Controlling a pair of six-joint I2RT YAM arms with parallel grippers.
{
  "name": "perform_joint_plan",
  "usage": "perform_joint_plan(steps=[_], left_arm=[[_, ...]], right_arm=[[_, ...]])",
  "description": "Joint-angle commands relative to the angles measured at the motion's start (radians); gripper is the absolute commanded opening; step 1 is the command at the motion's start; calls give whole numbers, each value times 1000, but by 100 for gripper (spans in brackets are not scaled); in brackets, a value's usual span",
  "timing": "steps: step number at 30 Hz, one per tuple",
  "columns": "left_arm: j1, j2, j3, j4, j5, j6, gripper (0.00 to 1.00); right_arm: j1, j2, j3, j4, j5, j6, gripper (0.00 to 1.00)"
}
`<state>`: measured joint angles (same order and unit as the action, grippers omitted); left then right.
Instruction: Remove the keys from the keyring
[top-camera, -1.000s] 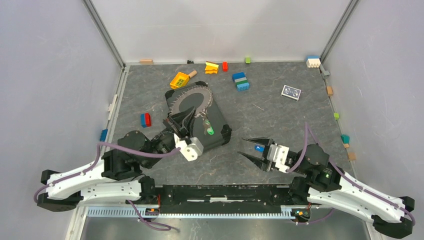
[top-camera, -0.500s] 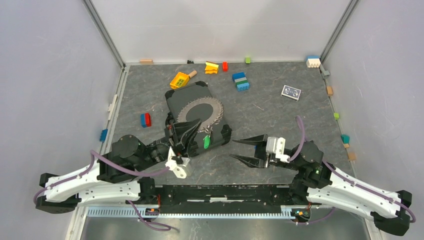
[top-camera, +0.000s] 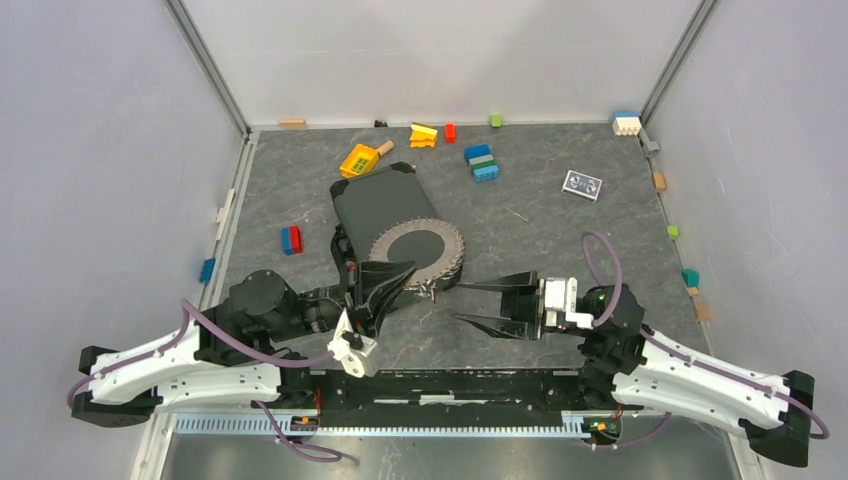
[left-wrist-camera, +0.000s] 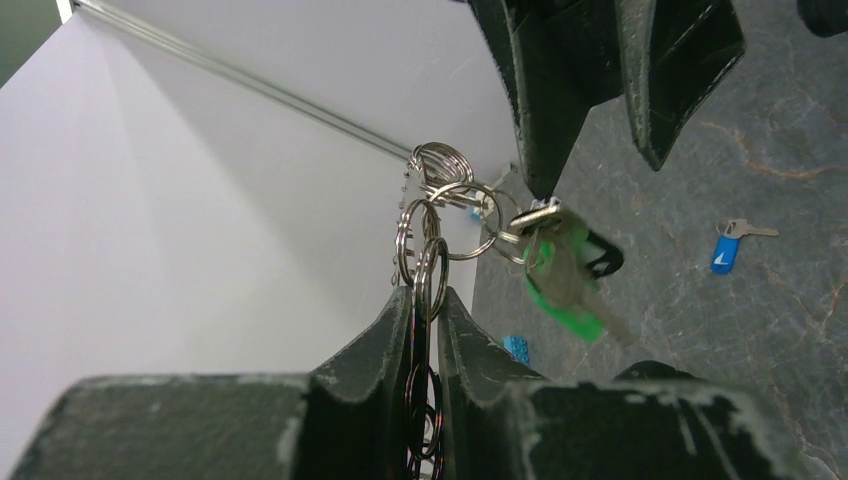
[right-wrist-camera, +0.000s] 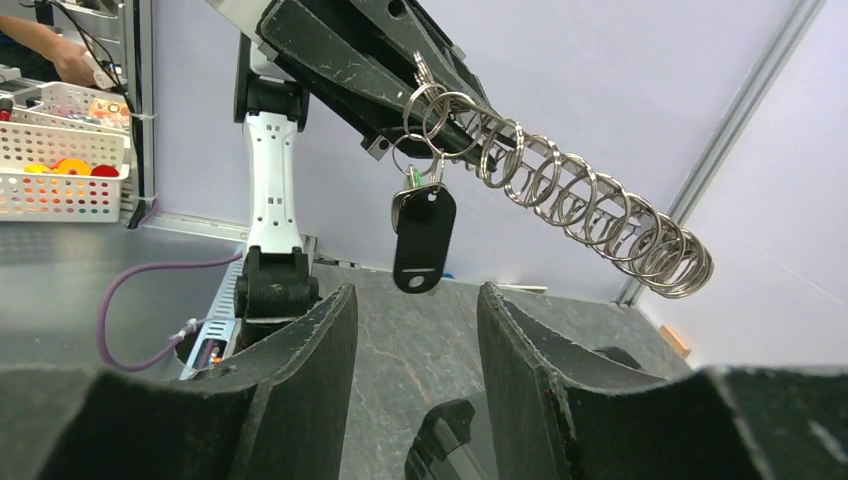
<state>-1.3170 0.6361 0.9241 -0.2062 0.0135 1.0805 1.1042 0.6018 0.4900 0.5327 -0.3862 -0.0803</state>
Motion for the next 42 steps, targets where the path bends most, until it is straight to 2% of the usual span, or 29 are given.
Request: perform_joint_plan(steps=[1, 15, 42], left_arm=[[1, 4, 38, 45, 57, -32, 2], [1, 17, 32, 45, 74, -38, 2], [2, 31, 44, 45, 88, -41, 2]], right_arm=[[2, 30, 20, 131, -36, 58, 52], [2, 117, 9, 280, -62, 167, 51], [1, 206, 2, 323, -32, 195, 48]])
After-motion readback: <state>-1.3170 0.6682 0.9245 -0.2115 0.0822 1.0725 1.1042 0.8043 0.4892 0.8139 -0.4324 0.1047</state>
